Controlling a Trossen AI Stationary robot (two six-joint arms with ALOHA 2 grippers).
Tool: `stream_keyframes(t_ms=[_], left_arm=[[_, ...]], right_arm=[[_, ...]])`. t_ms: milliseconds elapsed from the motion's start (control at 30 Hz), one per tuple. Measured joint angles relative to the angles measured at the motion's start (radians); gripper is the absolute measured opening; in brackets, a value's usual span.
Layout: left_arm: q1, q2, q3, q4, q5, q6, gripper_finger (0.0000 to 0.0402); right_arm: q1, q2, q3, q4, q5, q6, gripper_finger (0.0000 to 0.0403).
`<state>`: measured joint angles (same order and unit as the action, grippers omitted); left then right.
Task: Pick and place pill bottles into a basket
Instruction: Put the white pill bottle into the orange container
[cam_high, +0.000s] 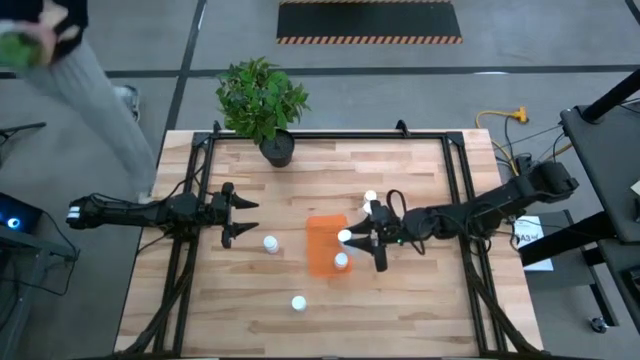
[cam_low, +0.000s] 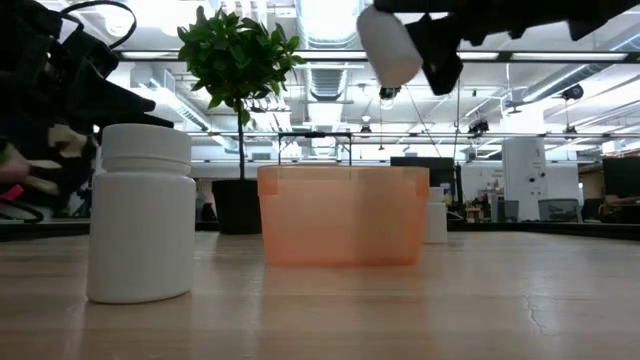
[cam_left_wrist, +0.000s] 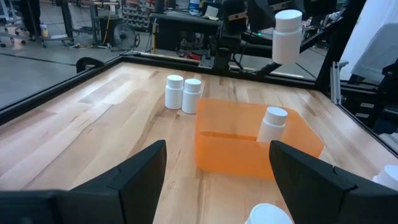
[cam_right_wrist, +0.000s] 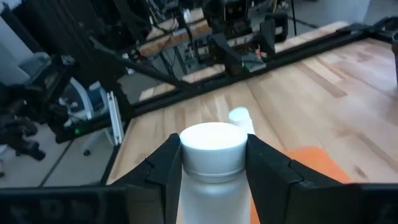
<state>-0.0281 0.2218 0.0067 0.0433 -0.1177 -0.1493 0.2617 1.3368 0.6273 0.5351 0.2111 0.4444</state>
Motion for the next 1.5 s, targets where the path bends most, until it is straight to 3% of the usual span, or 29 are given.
stream_keyframes(t_ms=[567, 867, 967, 1067, 1300, 1400, 1500], left_arm=[[0.0, 0.0, 0.0, 0.0, 0.0, 0.0, 0.0267], [0.0, 0.0, 0.0, 0.0, 0.0, 0.0, 0.0267], [0.0, -0.001, 0.0, 0.001, 0.0, 0.0, 0.0267], [0.0, -0.001, 0.0, 0.001, 0.0, 0.0, 0.0267], [0.0, -0.001, 0.0, 0.0, 0.0, 0.0, 0.0267], [0.0, -0.002, 0.0, 0.0, 0.0, 0.0, 0.0267], [0.0, -0.001, 0.0, 0.0, 0.0, 0.0, 0.0267]], right_arm=[[-0.056, 0.227, -0.002, 0.288, -0.112, 0.052, 0.013], [-0.025, 0.182, -0.002, 0.317, -0.328, 0.13, 0.013], [0.007, 0.164, -0.005, 0.308, -0.341, 0.131, 0.013], [0.028, 0.13, -0.036, 0.307, -0.23, 0.132, 0.013], [0.102, -0.051, -0.239, 0.302, 0.337, 0.142, 0.013], [0.105, -0.132, -0.321, 0.292, 0.426, 0.171, 0.013], [0.105, -0.207, -0.371, 0.233, 0.446, 0.185, 0.013]])
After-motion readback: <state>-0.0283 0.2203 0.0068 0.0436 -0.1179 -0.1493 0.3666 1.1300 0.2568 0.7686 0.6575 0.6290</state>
